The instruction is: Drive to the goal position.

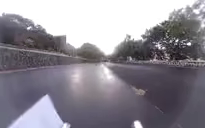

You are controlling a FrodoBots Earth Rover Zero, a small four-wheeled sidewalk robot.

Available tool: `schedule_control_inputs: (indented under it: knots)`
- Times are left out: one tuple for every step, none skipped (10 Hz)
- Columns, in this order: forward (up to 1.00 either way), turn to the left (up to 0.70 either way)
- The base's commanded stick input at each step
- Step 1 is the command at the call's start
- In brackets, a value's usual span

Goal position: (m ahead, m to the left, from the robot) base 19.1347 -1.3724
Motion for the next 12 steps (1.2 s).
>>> schedule_control_inputs:
  knots:
    - [0.5,0.0]
    - [0.5,0.0]
    - [0.5,0.0]
    - [0.5,0.0]
    - [0.5,0.0]
    - [0.5,0.0]
    - [0.5,0.0]
    - [0.5,0.0]
    - [0.5,0.0]
    - [0.5,0.0]
    - [0.5,0.0]
    - [0.5,0.0]
